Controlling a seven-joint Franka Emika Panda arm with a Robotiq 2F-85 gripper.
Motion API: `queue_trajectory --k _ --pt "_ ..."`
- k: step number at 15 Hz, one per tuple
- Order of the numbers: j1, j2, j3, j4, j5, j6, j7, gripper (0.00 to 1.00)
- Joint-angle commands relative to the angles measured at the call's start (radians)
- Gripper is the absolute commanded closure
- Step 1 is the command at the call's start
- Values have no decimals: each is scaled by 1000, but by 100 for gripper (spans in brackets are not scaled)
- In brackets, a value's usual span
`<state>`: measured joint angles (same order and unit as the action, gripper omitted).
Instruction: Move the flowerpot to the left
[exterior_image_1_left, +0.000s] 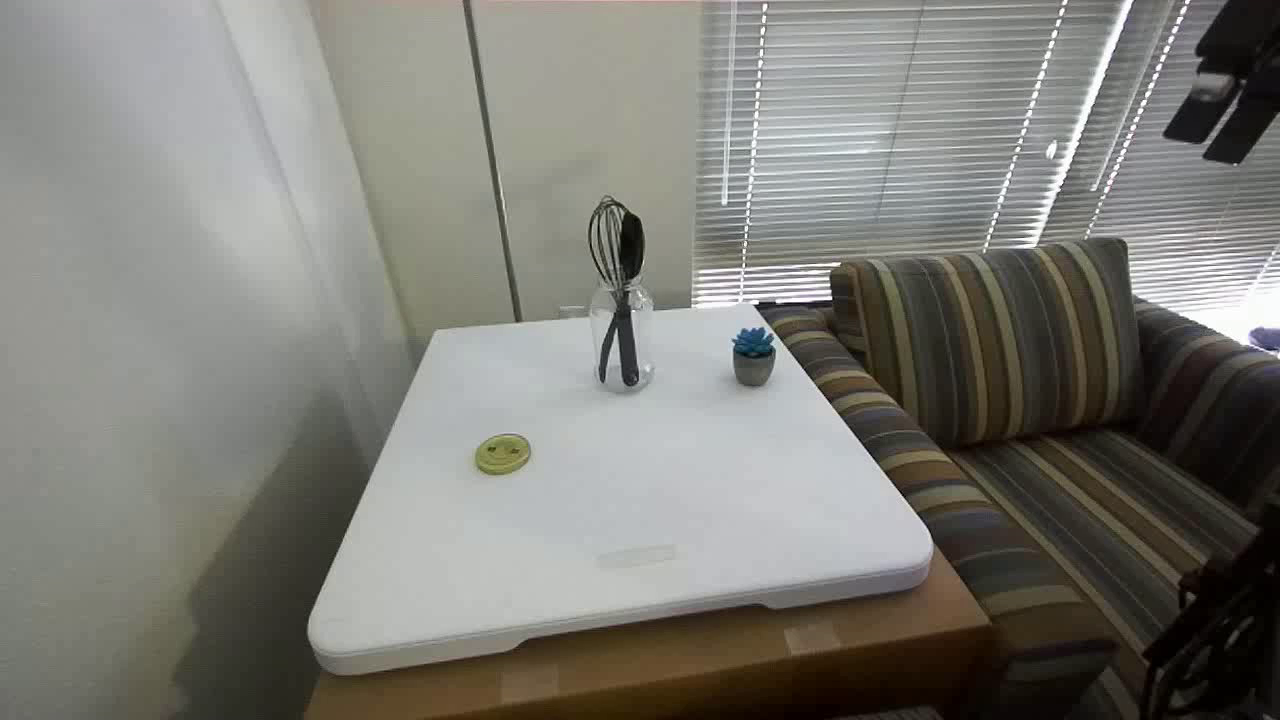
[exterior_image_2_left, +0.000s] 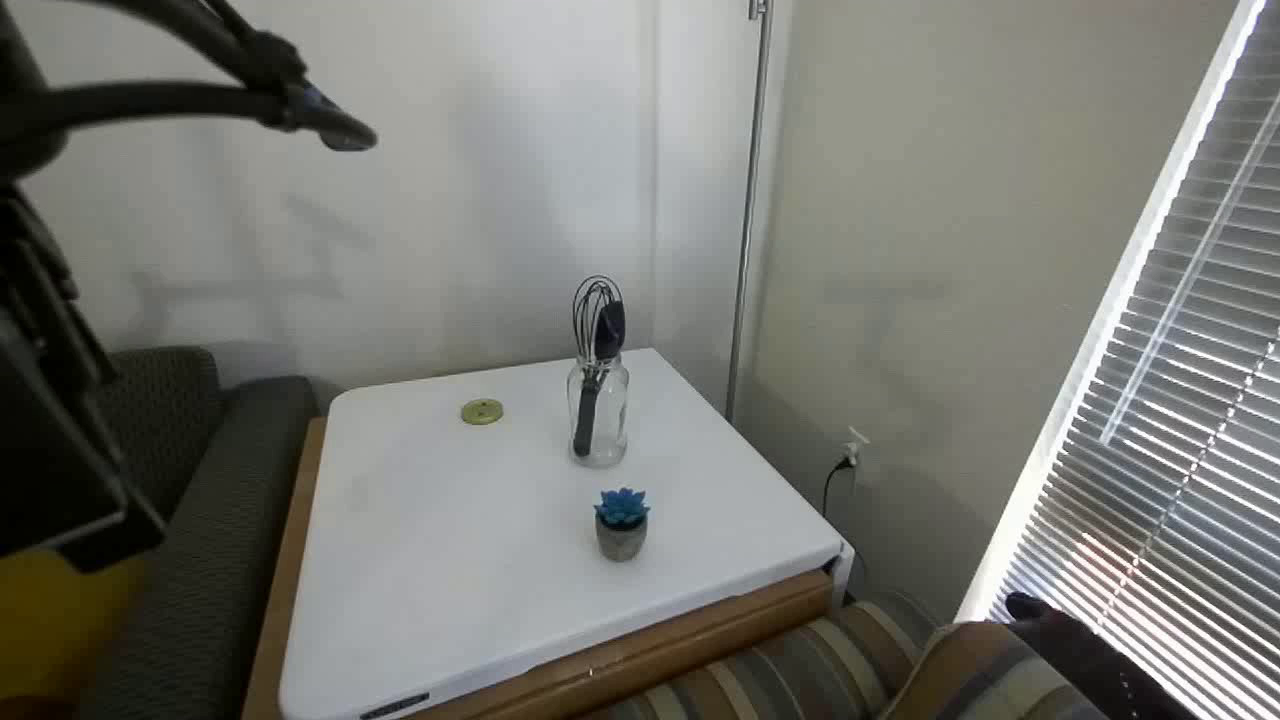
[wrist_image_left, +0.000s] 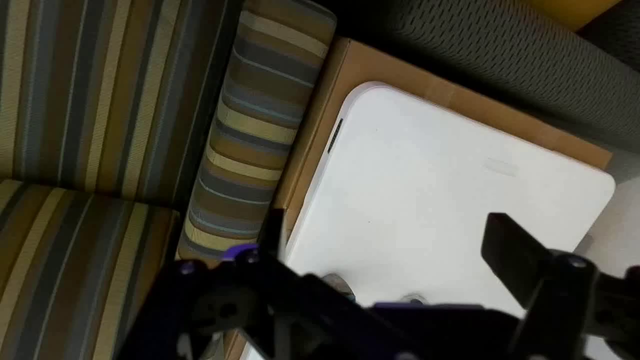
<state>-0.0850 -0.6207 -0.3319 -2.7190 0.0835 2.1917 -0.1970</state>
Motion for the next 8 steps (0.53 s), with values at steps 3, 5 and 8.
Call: queue_trajectory --k 3,5,8 --pt "-26 5 25 2 19 -4 -15 0" --pt "-26 5 25 2 19 -4 -15 0" --pt "-30 1 34 -1 11 9 -8 0"
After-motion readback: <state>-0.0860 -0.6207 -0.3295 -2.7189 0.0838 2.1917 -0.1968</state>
